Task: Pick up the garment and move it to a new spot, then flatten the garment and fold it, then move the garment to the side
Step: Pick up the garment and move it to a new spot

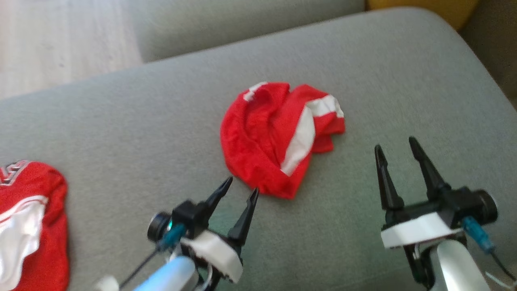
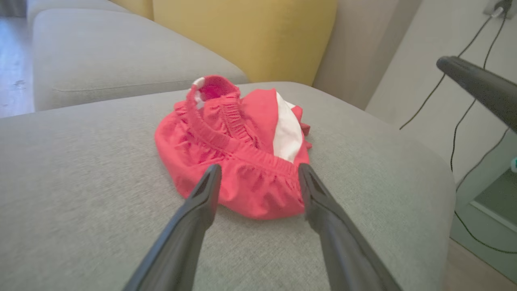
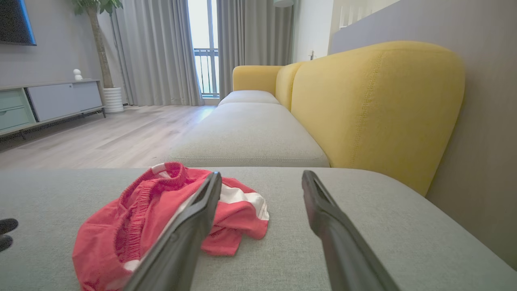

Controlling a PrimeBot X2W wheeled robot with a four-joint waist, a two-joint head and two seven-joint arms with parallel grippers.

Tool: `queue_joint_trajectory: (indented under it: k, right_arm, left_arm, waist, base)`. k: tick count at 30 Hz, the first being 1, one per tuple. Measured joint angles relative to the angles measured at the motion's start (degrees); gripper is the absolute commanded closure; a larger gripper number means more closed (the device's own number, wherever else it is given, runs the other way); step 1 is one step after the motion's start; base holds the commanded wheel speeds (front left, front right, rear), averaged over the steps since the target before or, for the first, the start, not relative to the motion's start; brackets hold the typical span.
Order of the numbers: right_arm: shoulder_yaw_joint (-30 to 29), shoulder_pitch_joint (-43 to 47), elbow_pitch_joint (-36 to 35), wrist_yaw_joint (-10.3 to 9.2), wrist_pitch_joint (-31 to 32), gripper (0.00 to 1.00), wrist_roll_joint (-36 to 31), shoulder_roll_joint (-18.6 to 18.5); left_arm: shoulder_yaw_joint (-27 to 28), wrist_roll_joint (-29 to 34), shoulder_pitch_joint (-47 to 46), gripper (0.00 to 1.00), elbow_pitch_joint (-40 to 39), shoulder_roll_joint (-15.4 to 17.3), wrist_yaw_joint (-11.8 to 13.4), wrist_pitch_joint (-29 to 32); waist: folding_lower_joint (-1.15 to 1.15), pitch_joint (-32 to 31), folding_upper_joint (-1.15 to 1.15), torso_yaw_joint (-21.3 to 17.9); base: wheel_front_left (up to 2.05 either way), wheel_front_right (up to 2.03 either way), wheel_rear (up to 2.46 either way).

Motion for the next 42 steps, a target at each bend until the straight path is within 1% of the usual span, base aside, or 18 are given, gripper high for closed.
queue_joint_trajectory:
  k: [3, 7, 9, 12, 14, 17, 20, 22, 28, 29, 32, 42]
  right_arm:
    - [0.0, 2.4, 0.4, 0.0, 0.0, 0.0, 0.0, 0.0]
    - [-0.3, 5.9, 1.1, 0.0, 0.0, 0.0, 0.4, 0.0]
    - [-0.1, 6.6, 1.3, 0.0, 0.0, 0.0, 0.6, 0.0]
    - [-0.1, 6.7, 1.6, 0.0, 0.0, 0.0, 0.8, 0.0]
    - [-0.4, 7.3, 1.6, 0.0, 0.0, 0.0, 1.2, 0.0]
    - [-0.5, 10.0, 1.5, 0.0, 0.0, 0.0, 1.6, 0.1]
    - [-0.6, 12.4, 1.5, 0.0, 0.0, 0.0, 2.1, 0.2]
    - [-0.6, 13.0, 1.5, 0.0, 0.0, 0.0, 2.2, 0.2]
    - [-0.6, 16.0, 1.1, 0.0, 0.0, 0.0, 3.2, 0.2]
    - [-0.6, 16.7, 1.1, 0.0, 0.0, 0.0, 3.6, 0.2]
    - [-0.5, 17.0, 1.1, 0.0, 0.0, 0.0, 3.6, 0.2]
    - [-0.2, 17.0, 1.1, 0.0, 0.0, 0.0, 3.6, 0.2]
  left_arm:
    - [2.2, 0.2, 4.1, 0.0, -3.0, 0.1, 4.4, -2.2]
    - [7.6, 1.8, 8.7, 0.0, -7.6, 0.4, 9.4, -3.2]
    - [11.7, 4.9, 10.8, 0.0, -10.9, 0.9, 11.4, -3.3]
    - [18.4, 9.5, 14.2, 0.0, -15.4, 0.7, 13.3, -3.4]
    - [21.8, 12.2, 17.4, 0.0, -17.0, 0.4, 13.3, -3.4]
    - [25.1, 16.1, 23.0, 0.0, -18.4, -0.5, 13.2, -3.4]
    - [28.8, 18.8, 27.9, 0.0, -19.9, -2.3, 12.7, -3.4]
    - [29.8, 19.8, 29.2, 0.0, -20.1, -2.9, 12.6, -3.4]
    - [31.4, 25.3, 35.1, 0.0, -19.3, -5.3, 8.1, -3.4]
    - [31.8, 26.3, 35.7, 0.0, -18.9, -6.0, 6.9, -3.4]
    - [33.2, 27.9, 36.0, 0.0, -18.4, -6.9, 5.7, -3.4]
    - [35.7, 30.5, 36.0, 0.0, -17.9, -8.7, 3.2, -3.4]
  waist:
    - [-0.01, -2.3, 0.0, 1.7]
    - [-0.01, -4.6, 0.0, 4.7]
    - [-0.01, -5.7, 0.0, 6.3]
    - [-0.01, -7.4, 0.0, 8.2]
    - [-0.01, -8.6, 0.0, 9.2]
    - [-0.01, -10.1, 0.0, 10.5]
    - [-0.01, -11.3, 0.0, 11.3]
    - [-0.01, -11.7, 0.0, 11.5]
    - [0.0, -12.9, 0.0, 11.9]
    - [0.0, -13.1, 0.0, 11.9]
    - [0.0, -13.4, 0.0, 11.7]
    - [0.0, -13.8, 0.0, 11.2]
  base:
    - [0.0, 0.0, 0.0]
    - [0.0, 0.0, 0.0]
    - [0.0, 0.0, 0.0]
    - [0.0, 0.0, 0.0]
    - [0.0, 0.0, 0.0]
    - [0.0, 0.0, 0.0]
    - [0.0, 0.0, 0.0]
    - [0.0, 0.0, 0.0]
    - [0.0, 0.0, 0.0]
    - [0.0, 0.0, 0.0]
    - [0.0, 0.0, 0.0]
    - [0.0, 0.0, 0.0]
